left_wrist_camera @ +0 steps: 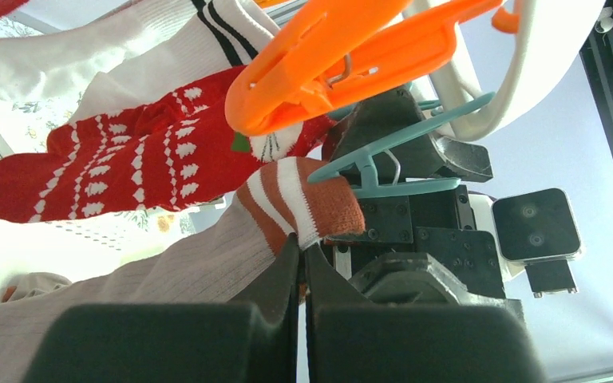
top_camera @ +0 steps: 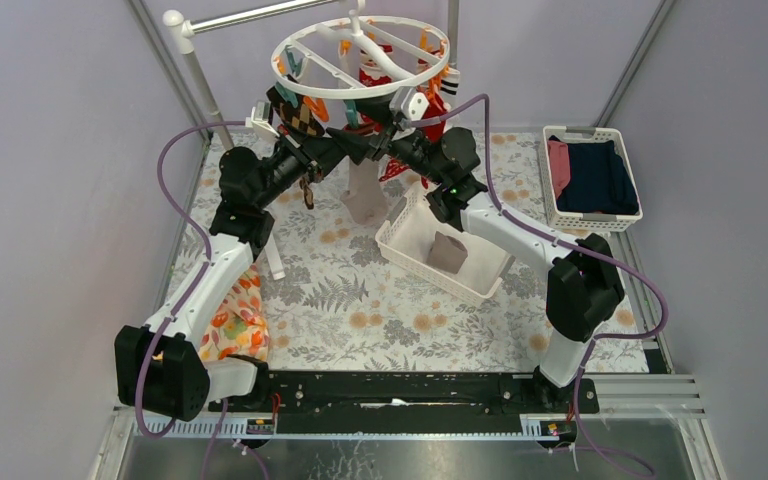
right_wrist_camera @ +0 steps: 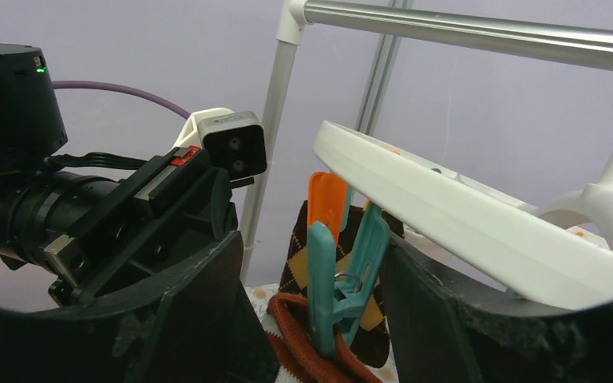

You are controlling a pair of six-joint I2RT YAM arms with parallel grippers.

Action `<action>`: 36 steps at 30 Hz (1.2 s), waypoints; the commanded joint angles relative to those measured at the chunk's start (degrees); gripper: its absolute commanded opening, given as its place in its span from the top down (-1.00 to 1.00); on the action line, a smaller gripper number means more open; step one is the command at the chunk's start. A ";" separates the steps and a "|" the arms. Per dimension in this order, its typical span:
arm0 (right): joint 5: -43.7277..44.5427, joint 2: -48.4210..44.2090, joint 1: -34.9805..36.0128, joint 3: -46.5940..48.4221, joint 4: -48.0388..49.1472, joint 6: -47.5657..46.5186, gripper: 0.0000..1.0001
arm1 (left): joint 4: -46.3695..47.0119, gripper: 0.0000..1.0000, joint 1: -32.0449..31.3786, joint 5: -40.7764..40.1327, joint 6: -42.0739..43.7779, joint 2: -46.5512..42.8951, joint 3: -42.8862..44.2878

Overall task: Clip the socks to the hanger
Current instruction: Clamp the sock onto the hanger, then pick up the sock from the bin.

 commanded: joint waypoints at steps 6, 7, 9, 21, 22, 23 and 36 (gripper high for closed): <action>2.05 -6.46 -0.26 -2.35 1.18 1.88 -0.73 | 4.43 0.84 0.65 0.40 -0.01 -0.30 -1.74; 3.16 -7.40 -0.24 -2.32 -1.26 1.92 -0.76 | 4.90 0.68 0.65 0.35 0.20 -0.58 -2.18; 5.14 -9.56 -0.25 -2.26 -6.25 2.13 -0.84 | 5.46 0.27 0.80 -0.24 0.93 -1.37 -3.45; 9.70 -22.92 -0.15 -6.68 -25.13 1.66 -0.99 | -4.32 -0.39 0.98 -5.40 13.74 -12.31 -11.66; 11.13 -24.17 -0.16 -7.23 -25.62 1.67 -0.99 | -3.38 -0.40 1.00 -4.65 16.06 -14.21 -13.04; 12.12 -25.26 -0.19 -7.57 -26.15 2.14 -0.99 | -2.30 -0.42 1.00 -3.77 17.89 -15.76 -14.44; 19.93 -43.53 -0.28 -20.40 -36.67 1.18 -0.99 | -0.70 -0.81 0.99 3.68 34.27 -36.83 -31.63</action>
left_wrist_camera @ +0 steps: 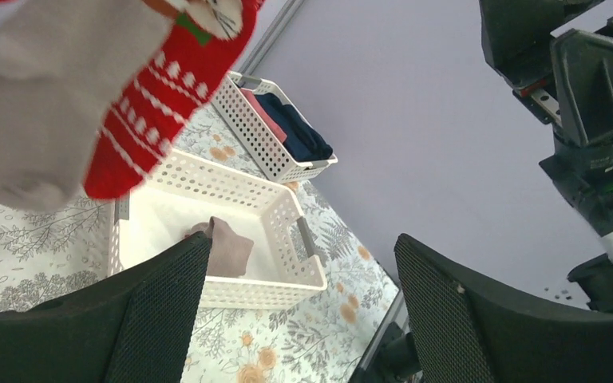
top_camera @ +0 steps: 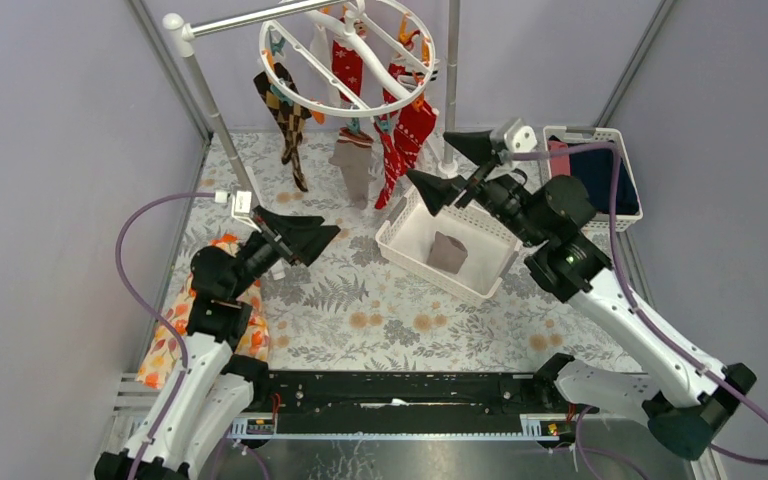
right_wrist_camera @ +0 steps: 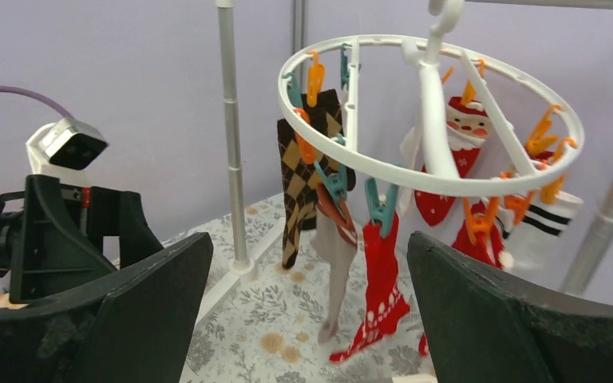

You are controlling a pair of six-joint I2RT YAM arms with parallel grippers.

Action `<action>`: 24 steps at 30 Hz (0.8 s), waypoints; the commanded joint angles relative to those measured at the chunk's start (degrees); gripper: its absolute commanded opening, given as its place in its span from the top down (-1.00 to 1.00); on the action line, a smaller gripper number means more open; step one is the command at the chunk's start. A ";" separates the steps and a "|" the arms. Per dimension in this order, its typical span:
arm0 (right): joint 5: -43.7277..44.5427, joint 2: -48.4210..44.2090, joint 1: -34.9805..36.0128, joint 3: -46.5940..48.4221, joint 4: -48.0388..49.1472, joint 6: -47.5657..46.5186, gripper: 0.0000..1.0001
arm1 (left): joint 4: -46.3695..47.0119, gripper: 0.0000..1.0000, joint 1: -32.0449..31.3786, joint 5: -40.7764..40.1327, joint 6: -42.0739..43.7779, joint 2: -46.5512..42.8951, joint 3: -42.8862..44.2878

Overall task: Clip the socks to the hanger
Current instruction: Pick up the sock from the bin.

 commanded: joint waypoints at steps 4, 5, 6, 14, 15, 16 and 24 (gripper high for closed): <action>10.55 -7.31 -0.24 -8.11 -4.92 -0.18 -0.99 | 1.21 -0.83 0.52 4.66 5.05 -5.85 -5.81; 12.92 -8.00 -0.28 -9.98 -5.11 0.27 -0.99 | 1.00 -0.84 0.52 4.94 4.93 -6.30 -6.71; 14.75 -8.63 -0.28 -11.53 -5.65 0.81 -0.99 | 0.53 -0.85 0.52 5.02 4.81 -6.69 -7.58; 24.78 -8.82 -4.53 -19.45 -13.35 10.71 -0.95 | -0.28 -0.97 0.52 1.83 3.47 -12.45 -14.70; 23.86 -8.25 -6.50 -20.13 -14.26 12.30 -0.90 | -0.04 -0.98 0.52 1.39 3.33 -13.06 -15.34; 22.23 -7.42 -8.55 -20.94 -14.75 13.74 -0.81 | 0.03 -0.98 0.52 0.77 3.26 -13.54 -15.79; 8.21 7.48 -15.40 -23.87 -13.51 17.19 -0.51 | 0.13 -0.98 0.52 -3.68 0.38 -12.81 -17.38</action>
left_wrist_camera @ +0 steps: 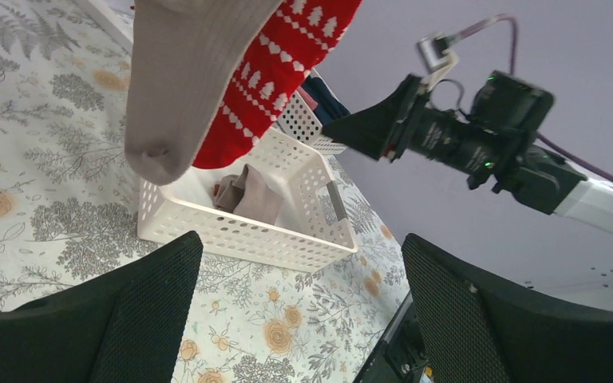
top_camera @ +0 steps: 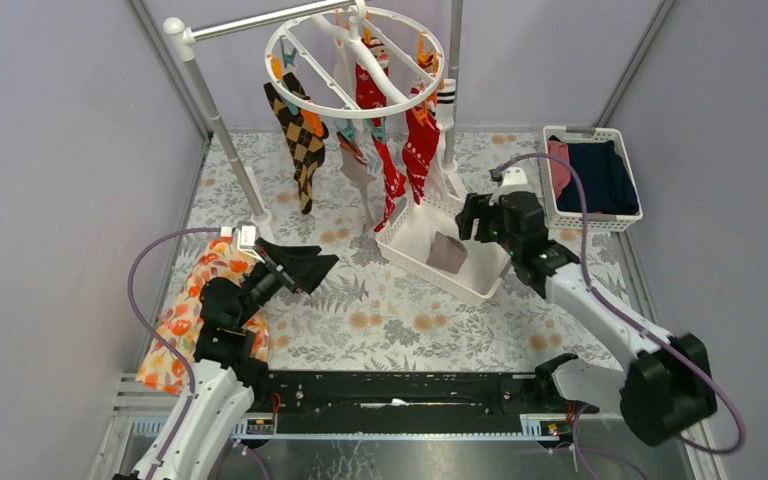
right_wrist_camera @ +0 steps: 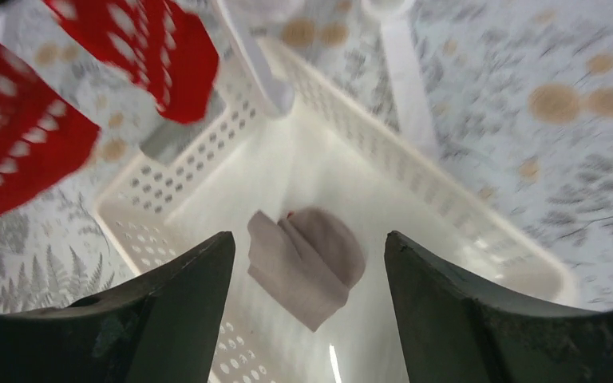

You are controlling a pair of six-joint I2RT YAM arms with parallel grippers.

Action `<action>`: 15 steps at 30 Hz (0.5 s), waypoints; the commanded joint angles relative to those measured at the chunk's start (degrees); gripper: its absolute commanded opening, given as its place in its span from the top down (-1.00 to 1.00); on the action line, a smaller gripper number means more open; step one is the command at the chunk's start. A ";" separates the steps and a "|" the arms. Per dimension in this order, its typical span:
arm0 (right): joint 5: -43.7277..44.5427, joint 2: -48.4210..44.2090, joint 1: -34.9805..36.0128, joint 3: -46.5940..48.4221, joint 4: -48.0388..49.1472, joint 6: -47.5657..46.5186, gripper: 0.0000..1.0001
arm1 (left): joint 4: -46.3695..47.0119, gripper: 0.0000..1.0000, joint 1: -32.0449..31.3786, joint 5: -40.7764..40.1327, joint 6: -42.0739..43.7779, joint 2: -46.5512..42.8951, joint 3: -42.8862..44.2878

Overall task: Clip the socks to the hanger
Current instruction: Pick up the sock from the bin.

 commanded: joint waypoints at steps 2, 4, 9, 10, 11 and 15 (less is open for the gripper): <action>-10.40 10.21 -0.02 -0.42 1.36 4.05 -0.58 | 2.59 -0.98 0.48 -1.28 -2.92 1.71 -1.93; -12.70 12.99 -0.04 -1.00 3.13 5.06 -0.67 | 4.63 -0.98 0.48 0.21 -4.16 2.53 -2.98; -14.84 20.32 -0.08 0.07 6.63 5.14 -0.76 | 9.28 -0.97 0.48 2.08 -7.06 3.53 -5.27; -14.96 21.80 -0.04 0.69 6.56 4.78 -0.75 | 10.32 -0.97 0.49 2.39 -7.76 3.78 -5.71; -15.37 23.03 -0.02 1.19 6.75 4.72 -0.75 | 11.25 -0.96 0.48 2.76 -8.45 4.00 -6.04; -16.80 25.84 -0.03 1.71 8.07 4.97 -0.58 | 15.55 -0.93 0.48 4.13 -11.69 5.45 -7.64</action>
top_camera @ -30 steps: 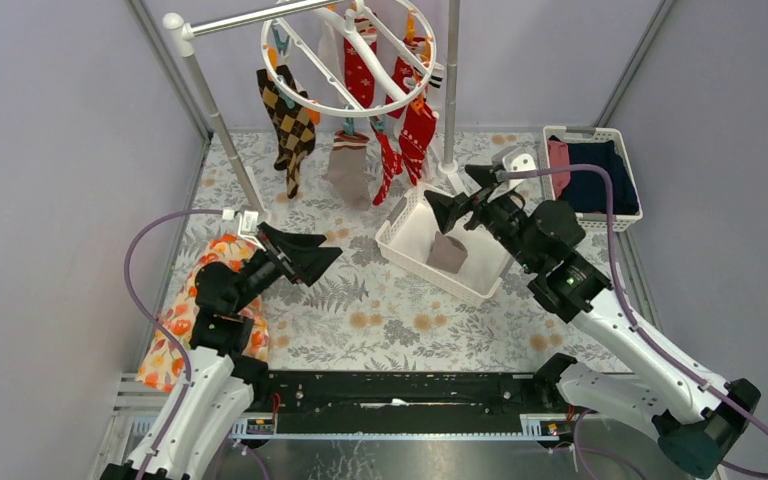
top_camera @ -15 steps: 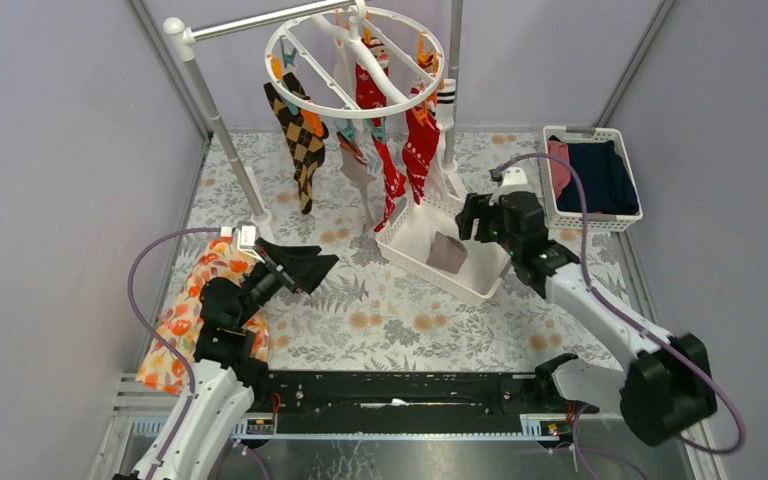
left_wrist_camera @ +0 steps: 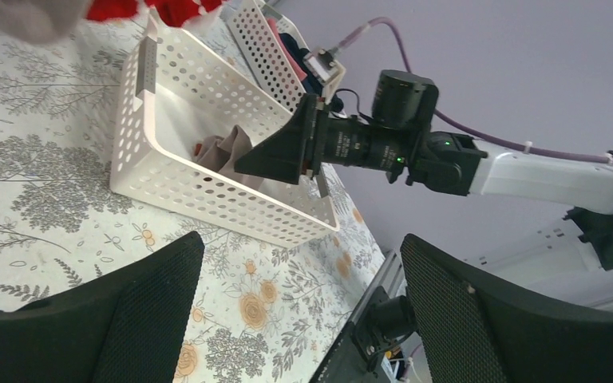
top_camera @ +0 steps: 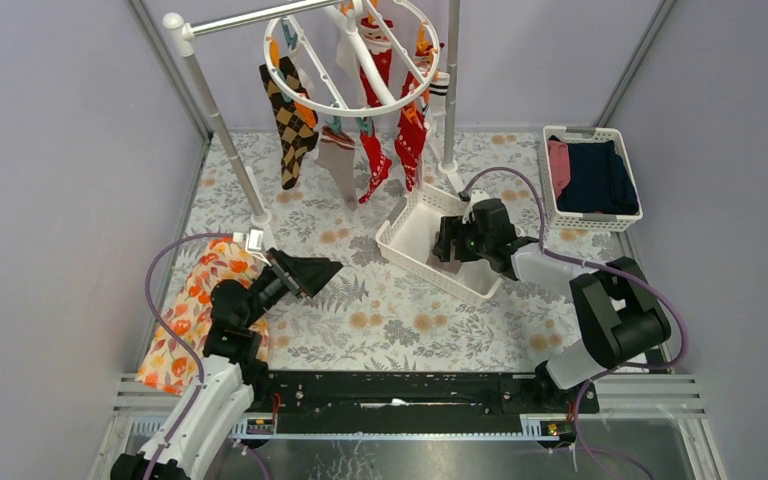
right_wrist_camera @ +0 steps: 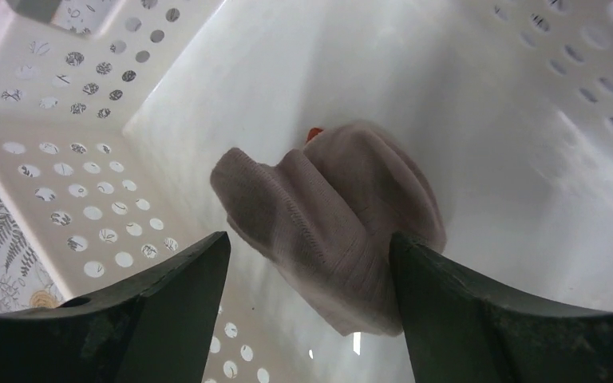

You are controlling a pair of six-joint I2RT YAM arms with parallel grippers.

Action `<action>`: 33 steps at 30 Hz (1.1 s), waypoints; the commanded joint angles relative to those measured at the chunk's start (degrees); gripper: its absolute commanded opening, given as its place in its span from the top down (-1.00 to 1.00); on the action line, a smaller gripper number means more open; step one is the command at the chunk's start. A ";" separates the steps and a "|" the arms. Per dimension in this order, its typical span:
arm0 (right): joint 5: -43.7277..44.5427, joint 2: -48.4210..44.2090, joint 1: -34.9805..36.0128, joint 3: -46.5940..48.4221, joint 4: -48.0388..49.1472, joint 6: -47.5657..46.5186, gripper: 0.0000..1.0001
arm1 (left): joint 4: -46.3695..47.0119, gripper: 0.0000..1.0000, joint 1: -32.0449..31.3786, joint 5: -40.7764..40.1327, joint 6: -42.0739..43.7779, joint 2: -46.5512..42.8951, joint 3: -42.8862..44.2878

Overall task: Clip the socks to the hanger
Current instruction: Pick up the sock from the bin.

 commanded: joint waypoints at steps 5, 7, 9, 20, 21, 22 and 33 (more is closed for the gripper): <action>-2.77 0.22 0.01 1.35 4.67 -0.14 0.33 | 15.83 -0.84 0.32 4.35 -8.43 3.76 -4.25; -1.29 -3.62 0.03 -0.11 6.19 -0.15 0.72 | 19.22 -0.81 0.20 4.97 -10.35 5.03 -4.94; 0.46 -9.26 0.07 -0.65 6.53 -0.75 0.93 | 22.75 -0.77 -0.35 5.42 -11.68 6.04 -5.46; -12.41 -33.00 -0.02 0.01 7.37 -0.19 1.00 | 30.59 -0.74 -11.29 -2.96 -8.96 4.77 -3.90; -14.63 -34.61 0.00 -0.31 8.40 0.46 1.00 | 31.68 -0.74 -12.37 -3.74 -9.03 4.95 -3.73; -17.49 -36.03 -0.08 -0.53 9.07 0.56 1.00 | 32.44 -0.74 -13.58 -4.25 -8.84 5.25 -3.45; -46.03 -41.23 0.05 -4.55 20.14 0.21 0.90 | 31.85 -0.68 -16.94 -1.87 -13.25 15.14 5.88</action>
